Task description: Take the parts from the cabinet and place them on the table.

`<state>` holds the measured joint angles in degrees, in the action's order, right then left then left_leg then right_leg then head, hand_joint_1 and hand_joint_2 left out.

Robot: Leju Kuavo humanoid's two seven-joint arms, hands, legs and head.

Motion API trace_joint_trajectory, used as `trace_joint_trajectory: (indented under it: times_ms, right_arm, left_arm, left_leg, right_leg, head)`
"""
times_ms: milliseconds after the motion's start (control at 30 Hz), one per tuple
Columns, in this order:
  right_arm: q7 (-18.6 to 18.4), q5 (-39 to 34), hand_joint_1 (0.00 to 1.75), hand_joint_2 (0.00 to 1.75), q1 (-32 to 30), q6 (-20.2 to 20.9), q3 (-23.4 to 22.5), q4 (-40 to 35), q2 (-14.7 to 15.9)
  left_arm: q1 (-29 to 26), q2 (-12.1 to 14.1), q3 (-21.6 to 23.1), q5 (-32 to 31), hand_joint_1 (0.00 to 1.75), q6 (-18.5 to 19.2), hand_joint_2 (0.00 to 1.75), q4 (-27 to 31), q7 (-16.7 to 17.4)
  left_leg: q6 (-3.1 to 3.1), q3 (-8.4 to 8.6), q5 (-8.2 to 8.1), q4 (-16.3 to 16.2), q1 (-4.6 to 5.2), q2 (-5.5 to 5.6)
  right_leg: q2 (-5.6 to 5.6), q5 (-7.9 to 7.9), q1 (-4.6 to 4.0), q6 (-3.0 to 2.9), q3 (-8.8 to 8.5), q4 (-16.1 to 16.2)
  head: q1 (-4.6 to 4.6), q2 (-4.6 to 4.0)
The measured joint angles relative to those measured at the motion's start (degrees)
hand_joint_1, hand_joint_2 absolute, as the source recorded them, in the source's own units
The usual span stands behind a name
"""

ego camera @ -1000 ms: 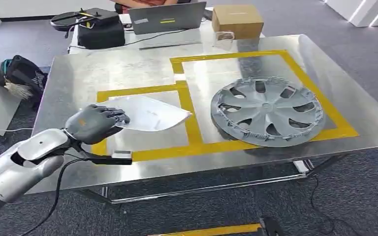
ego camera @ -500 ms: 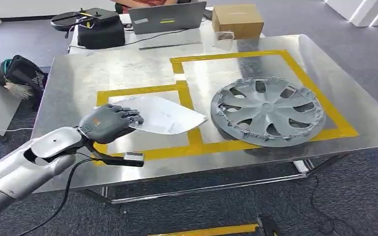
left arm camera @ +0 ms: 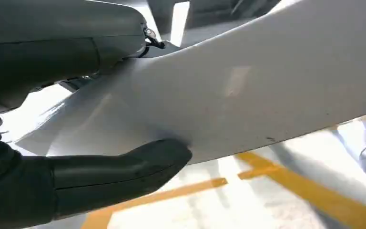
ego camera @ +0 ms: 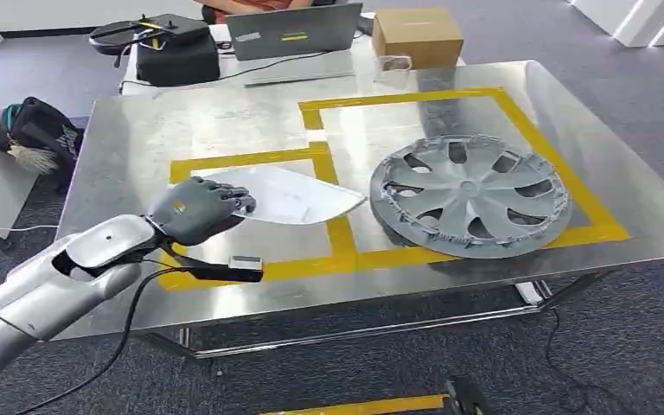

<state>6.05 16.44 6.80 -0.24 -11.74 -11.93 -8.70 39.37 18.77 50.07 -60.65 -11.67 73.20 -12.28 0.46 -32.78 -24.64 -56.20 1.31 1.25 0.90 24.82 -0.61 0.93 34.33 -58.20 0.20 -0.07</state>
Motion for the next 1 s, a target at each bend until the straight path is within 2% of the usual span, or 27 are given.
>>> trace_joint_trajectory:
  times_ms: [33,67,100,133,200,233,300,333,367,400,433,467,500,533,567,600,633,667,700,733,767,800,833,867,900,967,1000]
  right_arm:
    - [-0.1,0.0,0.00,0.00,0.0,0.3,0.2,0.0,-0.2]
    - [-0.1,-0.1,0.00,0.00,0.0,0.3,0.2,0.0,-0.4]
    - [-0.1,-0.1,0.00,0.00,0.1,0.3,0.2,0.0,-0.5]
    - [-0.1,-0.2,0.00,0.00,0.1,0.3,0.2,0.0,-0.5]
    - [0.0,-0.2,0.00,0.00,0.2,0.2,0.2,-0.1,-0.5]
    - [0.0,-0.2,0.00,0.00,0.3,0.2,0.2,-0.1,-0.5]
    - [0.0,-0.3,0.00,0.00,0.0,0.2,0.2,-0.1,-0.5]
    - [0.0,-0.3,0.00,0.00,-0.3,0.1,0.2,-0.1,-0.5]
    - [0.0,-0.3,0.00,0.00,-0.5,0.1,0.2,-0.1,-0.5]
    - [0.0,-0.4,0.00,0.00,-0.5,0.1,0.2,-0.1,-0.5]
    - [0.0,-0.4,0.00,0.00,-0.5,0.0,0.1,-0.1,-0.5]
    - [0.0,-0.4,0.00,0.00,-0.5,0.0,0.1,-0.1,-0.5]
    - [0.0,-0.5,0.00,0.00,-0.7,0.0,0.1,-0.1,-0.5]
    - [0.0,-0.5,0.00,0.00,-0.8,0.0,0.1,0.0,-0.7]
    - [0.0,-0.5,0.00,0.00,-0.5,0.0,0.1,0.0,-0.7]
    - [0.0,-0.5,0.00,0.00,-0.3,0.0,0.1,-0.1,-0.7]
    - [0.1,-0.6,0.00,0.00,-0.4,0.0,0.1,-0.1,-0.7]
    - [0.2,-0.6,0.00,0.00,-0.4,0.0,0.1,-0.1,-0.7]
    - [0.2,-0.6,0.00,0.00,-0.4,0.0,0.1,-0.1,-0.7]
    - [0.2,-0.6,0.00,0.00,-0.4,0.0,0.1,-0.1,-0.7]
    - [0.2,-0.6,0.00,0.00,-0.5,-0.1,0.1,-0.1,-0.7]
    - [0.2,-0.7,0.00,0.00,-0.7,-0.1,0.1,-0.1,-0.7]
    - [0.3,-0.7,0.00,0.00,-0.9,-0.2,0.1,-0.1,-0.7]
    - [0.3,-0.7,0.00,0.00,-1.0,-0.2,0.0,-0.1,-0.7]
    - [0.3,-0.7,0.00,0.00,-1.1,-0.2,0.0,-0.1,-0.7]
    - [0.3,-0.7,0.00,0.00,-0.9,-0.2,0.0,-0.1,-0.7]
    - [0.3,-0.7,0.00,0.00,-0.8,-0.2,0.0,-0.1,-0.7]
  left_arm:
    - [1.3,-1.3,0.2,2.6,1.75,3.1,1.75,-4.1,1.1]
    - [1.5,-1.4,0.2,2.7,1.75,3.0,1.75,-4.6,1.5]
    - [1.6,-1.5,0.1,2.8,1.75,2.8,1.75,-5.0,1.8]
    - [1.7,-1.7,0.1,2.8,1.75,2.7,1.75,-5.3,2.0]
    - [2.0,-2.1,-0.2,2.8,1.75,2.2,1.75,-5.6,2.8]
    - [2.1,-2.3,-0.3,2.8,1.75,2.1,1.75,-5.8,2.8]
    - [2.1,-2.5,-0.4,2.9,1.75,2.1,1.75,-6.4,3.0]
    - [1.9,-2.7,-0.4,3.1,1.75,2.1,1.75,-6.7,3.3]
    - [1.7,-2.8,-0.4,3.4,1.75,2.3,1.75,-6.9,3.6]
    - [1.5,-3.0,-0.4,3.5,1.75,2.6,1.75,-7.1,3.8]
    - [1.5,-3.1,-0.5,3.5,1.75,2.9,1.75,-7.4,4.0]
    - [1.5,-3.2,-0.6,3.5,1.75,3.0,1.75,-7.7,4.1]
    - [1.5,-3.3,-0.7,3.5,1.75,3.0,1.75,-8.0,4.4]
    - [1.5,-3.4,-0.8,3.5,1.75,3.0,1.75,-8.3,4.7]
    - [1.6,-3.3,-1.0,3.4,1.75,2.8,1.75,-8.5,4.8]
    - [1.4,-3.2,-1.3,3.1,1.75,2.7,1.75,-8.7,4.9]
    - [1.5,-3.3,-1.6,3.0,1.75,2.3,1.75,-8.7,4.9]
    - [1.5,-3.4,-1.8,3.0,1.75,1.9,1.75,-8.7,4.7]
    - [1.5,-3.4,-2.0,3.0,1.75,1.5,1.75,-8.7,4.6]
    - [1.4,-3.4,-2.1,3.0,1.75,1.2,1.75,-8.8,4.6]
    - [1.2,-3.2,-2.3,3.0,1.75,1.0,1.75,-9.0,4.6]
    - [0.8,-3.1,-2.4,3.0,1.75,1.0,1.75,-9.1,4.6]
    - [0.4,-3.1,-2.5,3.0,1.75,0.9,1.75,-9.3,4.6]
    - [0.1,-3.1,-2.6,3.0,1.75,0.9,1.75,-9.5,4.6]
    - [-0.1,-3.0,-2.7,3.0,1.75,0.9,1.75,-9.6,4.6]
    - [0.0,-2.9,-2.9,3.0,1.75,0.9,1.75,-9.6,4.6]
    - [0.2,-2.8,-3.2,3.0,1.75,0.9,1.75,-9.6,4.7]
  left_leg:
    - [0.01,0.00,0.01,0.0,0.00,0.00]
    - [0.69,-0.09,-0.32,-0.2,0.23,0.01]
    - [1.56,0.19,-0.81,1.4,0.17,0.04]
    - [1.83,0.60,-1.17,2.1,0.26,0.07]
    - [2.39,2.31,-0.87,2.6,-0.28,0.03]
    - [2.53,2.67,-0.97,2.6,-0.35,-0.01]
    - [2.41,3.35,-1.41,2.6,-0.52,-0.09]
    - [1.97,3.84,-1.34,2.5,-0.72,-0.10]
    - [1.51,4.45,-1.50,2.4,-1.06,-0.09]
    - [0.94,5.23,-2.09,2.3,-1.47,0.04]
    - [0.31,6.10,-2.84,2.2,-2.01,0.12]
    - [-0.37,7.02,-3.84,1.9,-2.53,0.13]
    - [-1.10,7.42,-5.04,1.3,-2.78,0.13]
    - [-1.66,7.58,-6.23,-0.3,-2.70,0.18]
    - [-2.09,6.65,-6.54,0.1,-2.58,0.17]
    - [-2.45,6.67,-6.81,0.2,-2.81,0.15]
    - [-2.81,6.95,-6.68,0.2,-2.84,-0.03]
    - [-3.03,6.70,-6.54,0.0,-2.98,-0.05]
    - [-3.36,5.33,-5.43,-2.6,-3.00,-0.48]
    - [-3.53,2.81,-5.16,-6.5,-2.97,-0.68]
    - [-3.73,-0.03,-6.62,-10.7,-2.95,-0.68]
    - [-3.86,-2.58,-9.31,-14.2,-2.96,-0.68]
    - [-3.87,-4.62,-11.97,-16.4,-2.96,-0.69]
    - [-3.87,-5.82,-12.75,-16.8,-2.96,-0.69]
    - [-3.74,-6.15,-11.48,-15.8,-2.96,-0.69]
    - [-3.28,-4.74,-5.06,-9.8,-2.95,-0.70]
    - [-2.97,-2.81,-0.31,-3.9,-2.95,-0.84]
  right_leg:
    - [0.00,-0.01,0.00,0.01,0.00,0.0]
    - [-0.02,-0.18,0.32,0.60,-0.20,0.7]
    - [-0.04,-1.11,0.24,1.19,-0.43,-0.3]
    - [-0.20,-1.53,0.25,1.60,-0.44,-0.4]
    - [-0.24,-0.15,0.12,1.29,0.65,-1.5]
    - [-0.25,1.46,0.23,1.19,2.22,-4.6]
    - [-0.27,4.92,0.67,1.51,7.66,-14.0]
    - [-0.29,5.77,0.94,1.74,9.92,-17.2]
    - [-0.31,5.64,1.27,2.23,10.85,-17.4]
    - [-0.36,5.02,1.61,2.87,10.56,-15.4]
    - [-0.48,3.61,2.08,4.02,9.38,-11.3]
    - [-0.72,0.84,2.63,4.46,7.83,-6.2]
    - [-1.10,-4.49,3.53,5.71,6.87,-1.5]
    - [-1.71,-6.26,3.57,5.36,7.71,-0.6]
    - [-1.23,-5.17,3.29,3.82,7.26,-1.7]
    - [-0.94,-5.49,3.19,3.06,7.72,-2.2]
    - [-1.06,-5.11,3.06,2.45,7.94,-2.5]
    - [-1.00,-5.03,3.20,2.19,7.74,-2.4]
    - [-0.78,-4.87,3.27,1.89,7.47,-2.2]
    - [-0.75,-4.68,3.28,1.62,7.20,-2.0]
    - [-0.72,-4.42,3.25,1.41,6.85,-1.9]
    - [-0.70,-4.07,3.18,1.16,6.48,-1.8]
    - [-0.71,-3.70,3.12,1.03,6.12,-1.8]
    - [-0.69,-3.39,3.09,1.00,5.80,-1.8]
    - [-0.67,-3.20,3.06,1.02,5.53,-1.8]
    - [-0.65,-2.92,3.07,1.27,5.02,-1.8]
    - [-0.62,-2.72,3.13,1.58,4.66,-1.7]
  head:
    - [0.00,0.00]
    - [0.04,0.00]
    - [-0.05,0.00]
    - [0.04,0.00]
    - [0.22,0.00]
    - [0.44,0.00]
    - [0.37,0.00]
    - [0.37,0.00]
    - [0.37,0.00]
    - [0.37,-0.02]
    - [0.42,0.00]
    - [0.37,-0.02]
    - [0.73,0.00]
    - [1.27,0.00]
    - [1.02,0.00]
    - [0.55,0.00]
    - [0.55,0.00]
    - [0.52,0.00]
    - [0.39,0.00]
    - [0.37,0.00]
    - [0.26,0.00]
    - [0.33,0.00]
    - [0.31,0.00]
    - [0.31,0.00]
    - [0.33,0.00]
    - [0.33,0.00]
    - [0.30,0.00]
